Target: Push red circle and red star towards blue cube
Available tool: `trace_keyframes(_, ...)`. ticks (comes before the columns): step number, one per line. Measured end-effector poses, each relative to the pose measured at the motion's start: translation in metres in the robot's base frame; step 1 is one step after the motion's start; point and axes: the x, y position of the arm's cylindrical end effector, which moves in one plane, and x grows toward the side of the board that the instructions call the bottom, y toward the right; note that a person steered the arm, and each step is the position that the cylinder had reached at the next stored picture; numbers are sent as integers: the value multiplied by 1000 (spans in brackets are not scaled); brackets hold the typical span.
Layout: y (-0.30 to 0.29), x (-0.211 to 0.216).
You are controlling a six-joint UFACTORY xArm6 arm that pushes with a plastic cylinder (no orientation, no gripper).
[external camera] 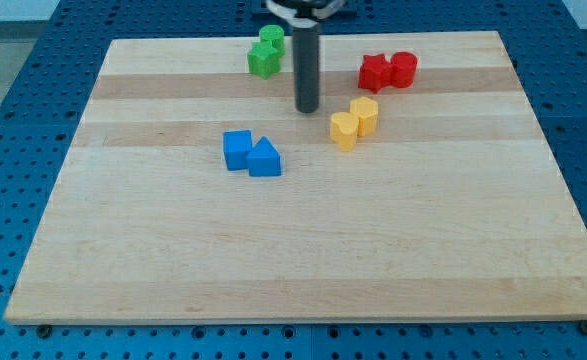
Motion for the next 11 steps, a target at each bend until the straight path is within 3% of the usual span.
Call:
trace_keyframes(2,94,-5)
trace_keyframes(4,174,-48)
trace_keyframes(6,161,-69)
trace_keyframes(11,83,-64)
